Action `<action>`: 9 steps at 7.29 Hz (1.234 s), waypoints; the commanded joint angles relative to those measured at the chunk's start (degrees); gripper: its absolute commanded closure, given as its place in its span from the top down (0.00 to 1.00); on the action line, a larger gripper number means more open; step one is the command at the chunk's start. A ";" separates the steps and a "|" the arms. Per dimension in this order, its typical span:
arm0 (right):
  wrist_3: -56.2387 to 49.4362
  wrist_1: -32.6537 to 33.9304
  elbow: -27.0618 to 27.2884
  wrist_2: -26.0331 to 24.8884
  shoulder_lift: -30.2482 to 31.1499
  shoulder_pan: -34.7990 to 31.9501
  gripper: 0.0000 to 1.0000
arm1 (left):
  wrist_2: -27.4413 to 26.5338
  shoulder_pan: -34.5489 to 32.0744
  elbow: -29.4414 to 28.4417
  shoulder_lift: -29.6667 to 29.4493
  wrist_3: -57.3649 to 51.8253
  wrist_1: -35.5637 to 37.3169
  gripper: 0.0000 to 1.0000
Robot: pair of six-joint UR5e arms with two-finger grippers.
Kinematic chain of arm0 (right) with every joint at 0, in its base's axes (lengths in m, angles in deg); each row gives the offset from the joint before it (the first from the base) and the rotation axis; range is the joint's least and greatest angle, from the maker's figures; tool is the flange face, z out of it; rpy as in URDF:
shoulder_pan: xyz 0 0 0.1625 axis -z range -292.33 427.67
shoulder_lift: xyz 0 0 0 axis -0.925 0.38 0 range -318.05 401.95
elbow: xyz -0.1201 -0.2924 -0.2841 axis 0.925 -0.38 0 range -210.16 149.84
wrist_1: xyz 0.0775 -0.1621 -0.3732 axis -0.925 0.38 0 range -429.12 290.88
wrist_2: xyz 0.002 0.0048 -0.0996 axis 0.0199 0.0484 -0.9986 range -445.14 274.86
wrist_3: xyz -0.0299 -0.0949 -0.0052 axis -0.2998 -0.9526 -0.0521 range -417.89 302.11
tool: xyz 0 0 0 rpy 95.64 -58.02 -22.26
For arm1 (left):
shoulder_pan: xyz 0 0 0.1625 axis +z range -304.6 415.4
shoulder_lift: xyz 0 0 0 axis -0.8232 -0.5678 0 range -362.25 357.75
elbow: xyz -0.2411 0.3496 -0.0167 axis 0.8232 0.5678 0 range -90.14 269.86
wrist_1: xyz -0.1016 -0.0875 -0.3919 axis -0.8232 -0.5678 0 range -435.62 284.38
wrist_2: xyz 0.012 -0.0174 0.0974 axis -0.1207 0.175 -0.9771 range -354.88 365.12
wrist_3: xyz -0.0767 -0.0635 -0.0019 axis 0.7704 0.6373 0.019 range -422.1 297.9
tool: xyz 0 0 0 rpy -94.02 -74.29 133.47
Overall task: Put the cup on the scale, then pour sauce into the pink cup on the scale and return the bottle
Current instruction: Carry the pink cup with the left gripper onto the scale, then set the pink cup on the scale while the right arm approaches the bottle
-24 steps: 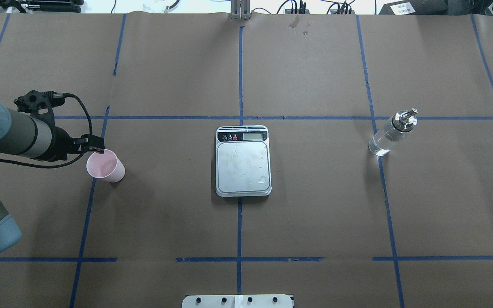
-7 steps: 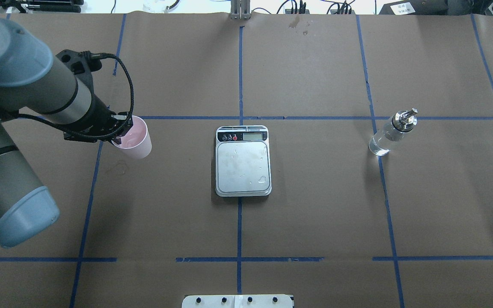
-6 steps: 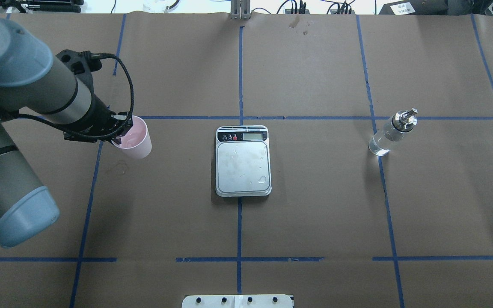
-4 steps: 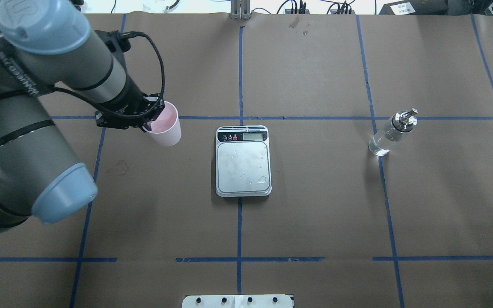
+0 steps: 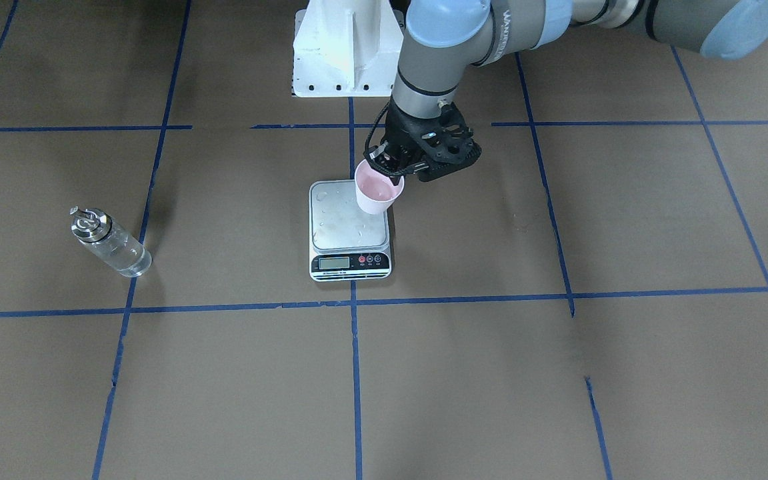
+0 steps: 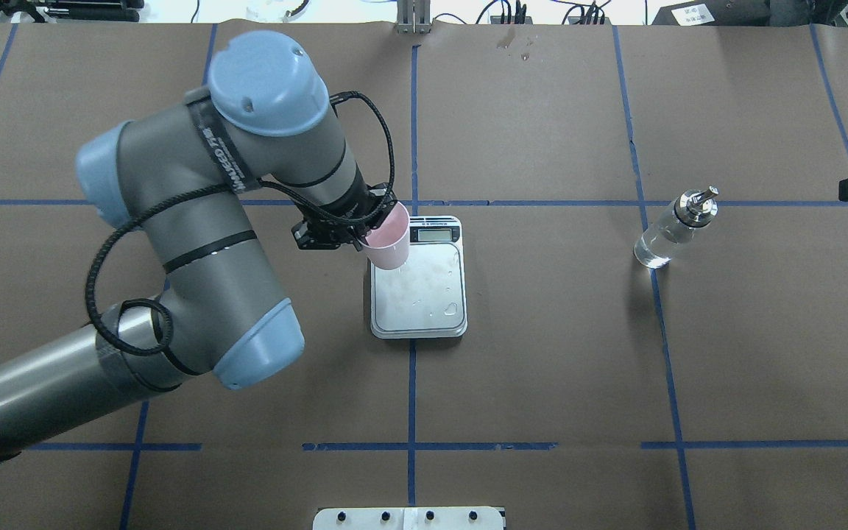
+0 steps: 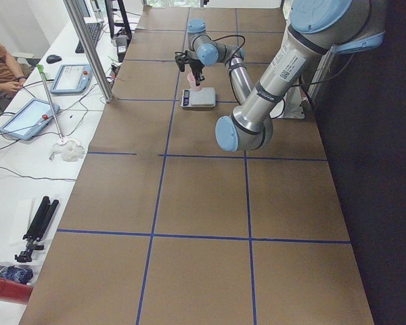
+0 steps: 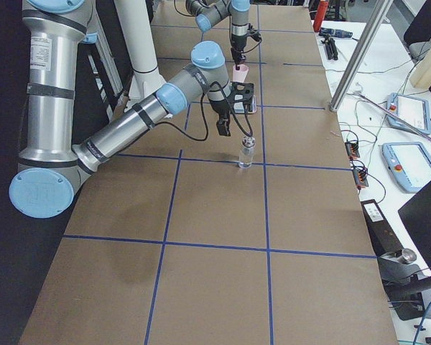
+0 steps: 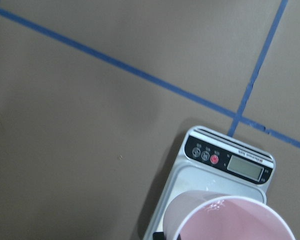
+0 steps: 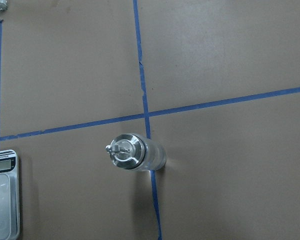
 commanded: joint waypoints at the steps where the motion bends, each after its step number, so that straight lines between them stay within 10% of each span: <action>1: 3.34 0.00 2.30 -2.97 -0.80 4.13 1.00 | -3.45 3.00 -8.08 -4.62 4.84 -4.78 0.00; 9: 13.42 -0.61 8.53 -23.15 -0.20 15.62 1.00 | -7.68 3.62 -6.63 -3.23 4.95 -3.59 0.00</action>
